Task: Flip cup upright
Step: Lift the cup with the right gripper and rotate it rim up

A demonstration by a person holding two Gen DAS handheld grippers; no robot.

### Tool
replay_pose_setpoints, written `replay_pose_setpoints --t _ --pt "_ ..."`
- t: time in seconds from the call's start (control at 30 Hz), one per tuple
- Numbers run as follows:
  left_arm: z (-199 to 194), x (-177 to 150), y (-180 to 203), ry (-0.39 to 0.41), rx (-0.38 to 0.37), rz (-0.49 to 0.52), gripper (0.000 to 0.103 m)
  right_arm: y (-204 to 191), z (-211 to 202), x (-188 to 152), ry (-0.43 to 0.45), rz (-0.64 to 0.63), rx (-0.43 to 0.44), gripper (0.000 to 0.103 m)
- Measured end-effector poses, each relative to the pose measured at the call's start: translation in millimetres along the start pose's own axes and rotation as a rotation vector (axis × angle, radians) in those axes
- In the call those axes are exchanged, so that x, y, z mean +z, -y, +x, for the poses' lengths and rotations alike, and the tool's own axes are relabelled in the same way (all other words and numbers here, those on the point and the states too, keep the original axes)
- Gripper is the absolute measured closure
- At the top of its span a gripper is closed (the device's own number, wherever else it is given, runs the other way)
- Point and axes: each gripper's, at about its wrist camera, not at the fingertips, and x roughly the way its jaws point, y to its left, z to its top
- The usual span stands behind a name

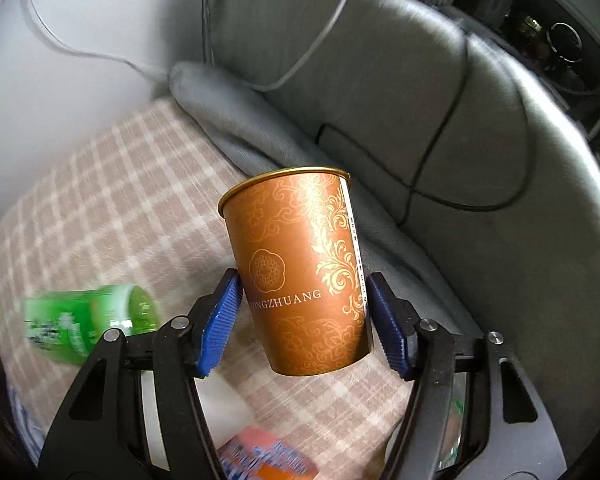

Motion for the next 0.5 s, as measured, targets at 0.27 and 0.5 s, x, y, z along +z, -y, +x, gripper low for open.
replay_pose_setpoints --t 0.27,0.5 --pt "-10.5 -3.0 13.2 0.016 -0.053 0.026 0.022 -29.4 -75.5 -38.9 0.096 0.100 0.046 0.037" --pt "-19.5 -11.2 28.0 0.009 -0.119 0.053 0.023 -62.3 -111.0 -105.5 0.140 0.283 0.121 0.037"
